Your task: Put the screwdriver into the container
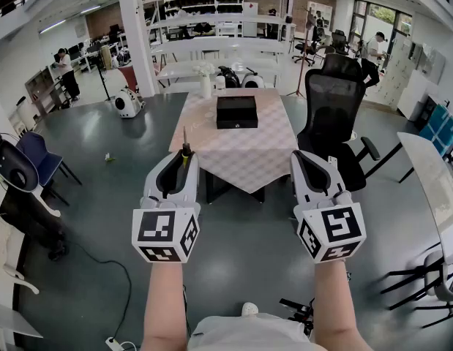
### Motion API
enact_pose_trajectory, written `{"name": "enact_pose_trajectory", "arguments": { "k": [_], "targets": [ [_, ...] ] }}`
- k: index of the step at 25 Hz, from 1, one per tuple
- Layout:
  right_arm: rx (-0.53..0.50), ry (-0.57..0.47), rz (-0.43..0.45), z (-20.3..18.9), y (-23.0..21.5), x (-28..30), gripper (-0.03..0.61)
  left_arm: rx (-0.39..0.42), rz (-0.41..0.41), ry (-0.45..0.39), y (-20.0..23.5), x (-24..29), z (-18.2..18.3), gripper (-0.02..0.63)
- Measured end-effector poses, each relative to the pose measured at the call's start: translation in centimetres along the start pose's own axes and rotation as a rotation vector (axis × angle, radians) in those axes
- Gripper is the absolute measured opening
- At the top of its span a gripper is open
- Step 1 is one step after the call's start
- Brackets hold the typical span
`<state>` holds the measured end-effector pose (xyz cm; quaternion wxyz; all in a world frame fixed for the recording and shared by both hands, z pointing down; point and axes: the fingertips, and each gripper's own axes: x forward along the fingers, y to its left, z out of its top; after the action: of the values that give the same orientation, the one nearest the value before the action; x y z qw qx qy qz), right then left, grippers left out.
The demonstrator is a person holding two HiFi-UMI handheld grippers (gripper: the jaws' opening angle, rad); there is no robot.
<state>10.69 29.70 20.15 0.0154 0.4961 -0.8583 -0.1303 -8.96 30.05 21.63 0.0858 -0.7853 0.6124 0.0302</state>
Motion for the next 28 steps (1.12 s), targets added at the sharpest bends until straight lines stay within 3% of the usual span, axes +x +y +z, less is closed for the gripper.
{"name": "enact_pose_trajectory", "arguments": {
  "k": [8, 17, 28],
  "targets": [
    [-0.013, -0.017, -0.002, -0.3, -2.9, 0.8, 0.005, 0.003, 0.039, -0.005, 0.7, 1.9, -0.1, 0.083],
    [0.032, 0.012, 0.000, -3.7, -5.2, 1.5, 0.005, 0.010, 0.079, 0.037, 1.3, 2.7, -2.6, 0.084],
    [0.006, 0.015, -0.016, -5.3, -8.1, 10.6, 0.005, -0.001, 0.084, 0.019, 7.0, 11.6, -4.6, 0.084]
  ]
}}
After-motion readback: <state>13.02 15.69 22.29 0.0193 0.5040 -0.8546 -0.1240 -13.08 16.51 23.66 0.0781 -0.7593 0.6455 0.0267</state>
